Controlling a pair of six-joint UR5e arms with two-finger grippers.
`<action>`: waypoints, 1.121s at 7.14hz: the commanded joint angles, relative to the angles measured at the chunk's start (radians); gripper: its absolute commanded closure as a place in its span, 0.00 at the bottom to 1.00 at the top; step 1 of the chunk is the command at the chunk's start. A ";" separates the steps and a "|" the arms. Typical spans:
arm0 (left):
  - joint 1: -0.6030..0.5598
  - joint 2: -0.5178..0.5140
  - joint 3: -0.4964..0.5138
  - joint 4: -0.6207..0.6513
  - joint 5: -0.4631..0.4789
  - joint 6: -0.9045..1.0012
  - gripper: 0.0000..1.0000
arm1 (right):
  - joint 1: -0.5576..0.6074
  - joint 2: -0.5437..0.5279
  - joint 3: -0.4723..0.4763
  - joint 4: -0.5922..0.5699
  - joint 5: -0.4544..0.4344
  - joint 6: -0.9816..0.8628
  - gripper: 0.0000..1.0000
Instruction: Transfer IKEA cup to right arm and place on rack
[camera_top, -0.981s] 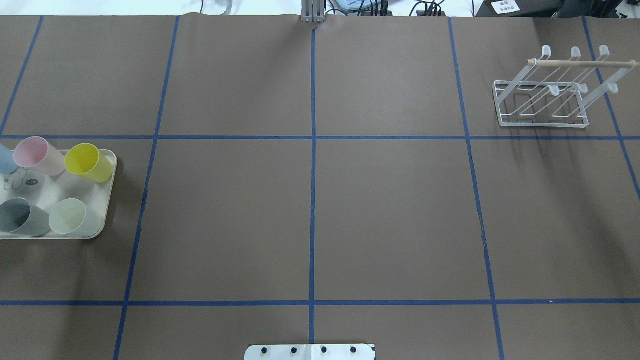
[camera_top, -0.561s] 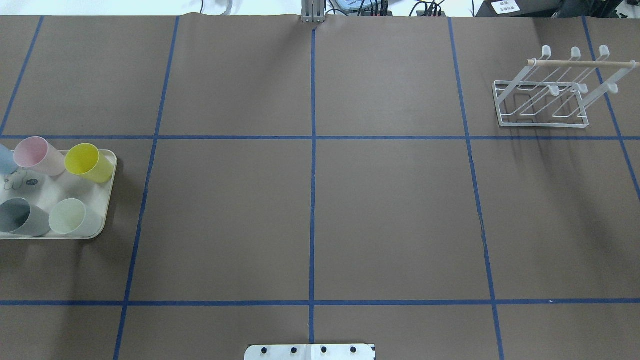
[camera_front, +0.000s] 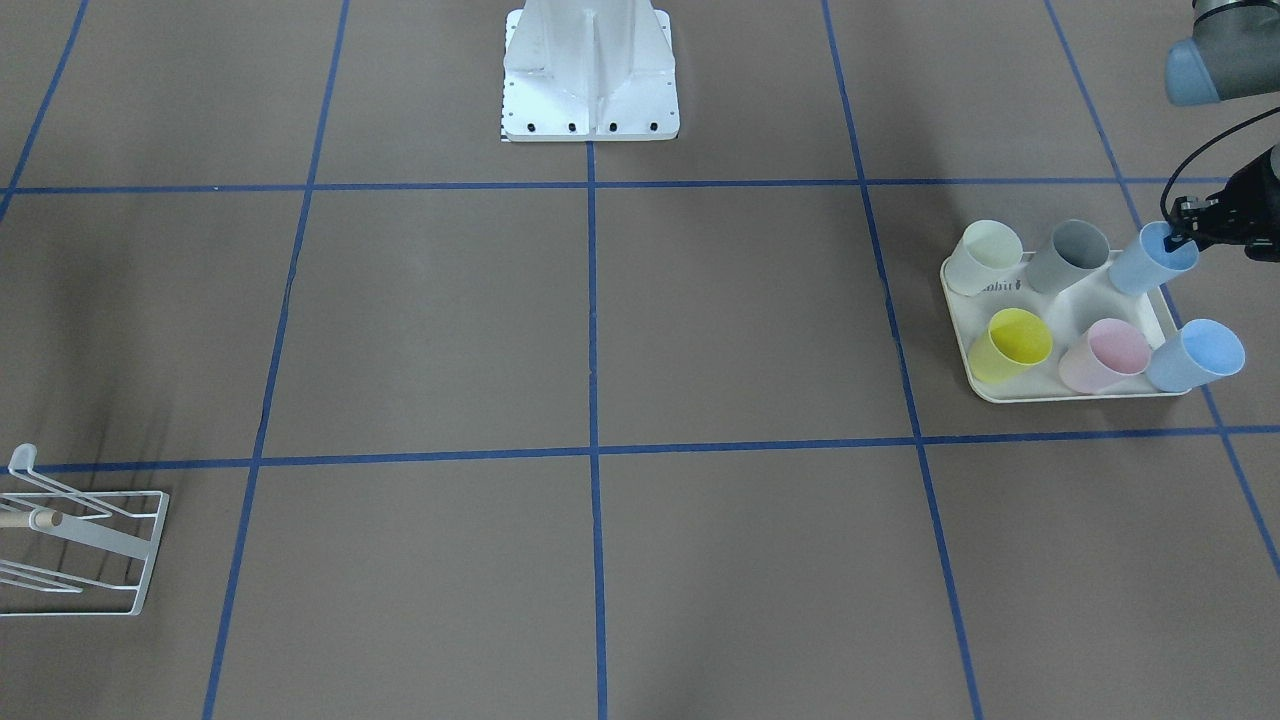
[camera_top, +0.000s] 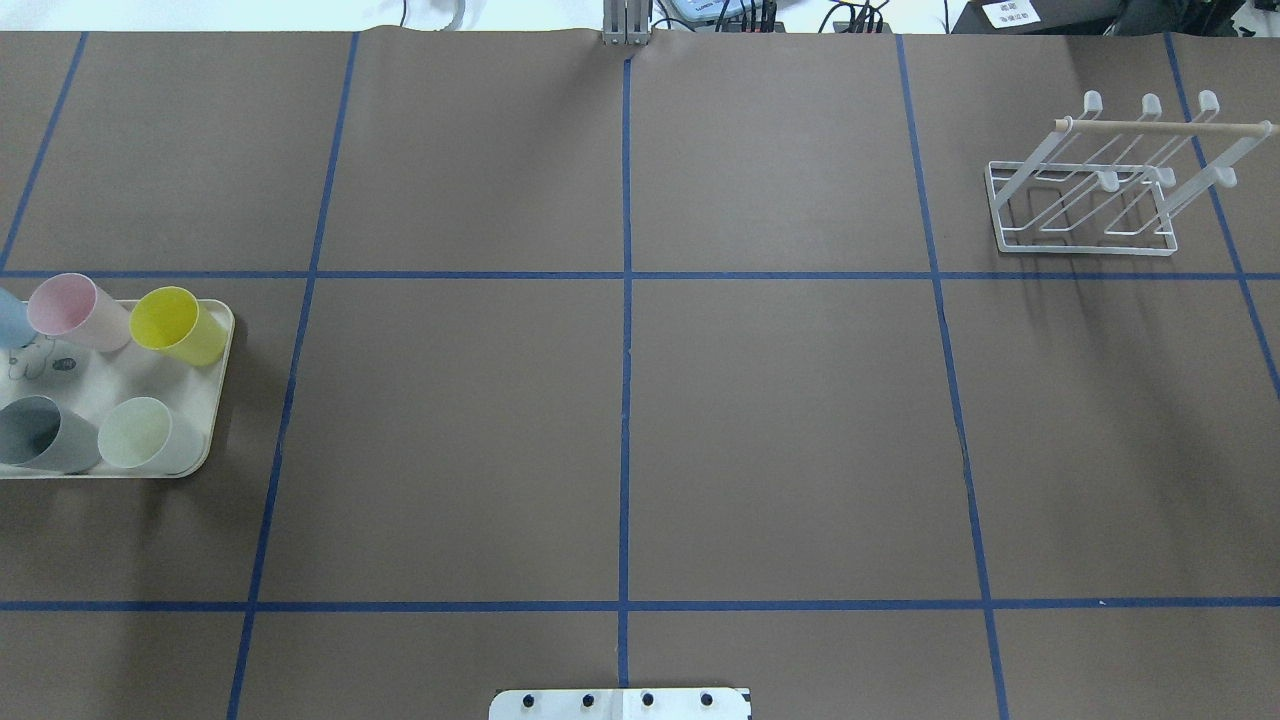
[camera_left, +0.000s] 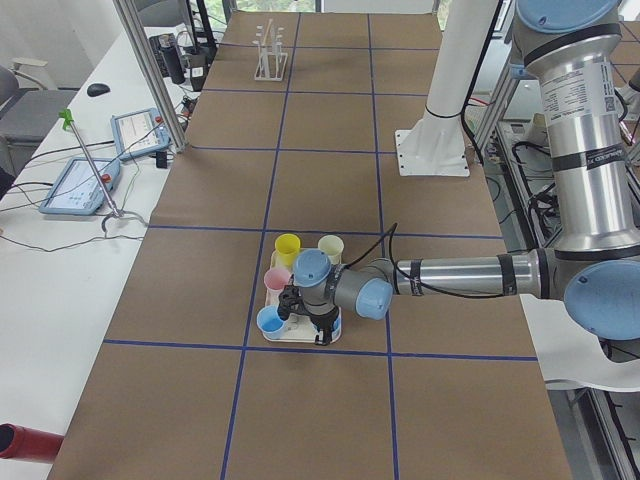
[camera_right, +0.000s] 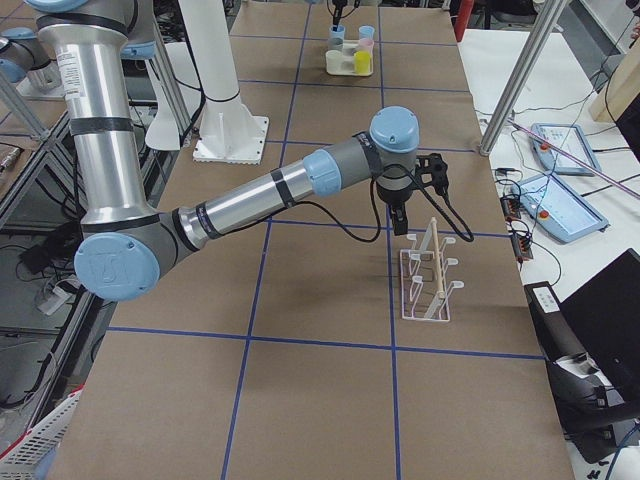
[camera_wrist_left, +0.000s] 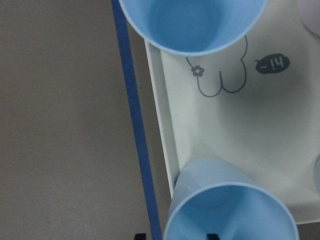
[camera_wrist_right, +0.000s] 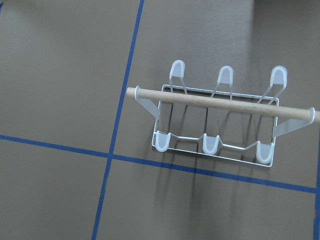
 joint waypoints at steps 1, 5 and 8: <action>0.002 -0.006 0.020 -0.002 0.005 -0.001 0.92 | -0.017 0.002 0.007 0.003 0.002 0.022 0.00; -0.099 0.021 -0.062 0.012 -0.065 0.028 1.00 | -0.021 0.002 0.018 0.004 0.002 0.032 0.00; -0.347 0.009 -0.270 0.424 -0.053 0.329 1.00 | -0.023 0.002 0.021 0.006 0.001 0.036 0.00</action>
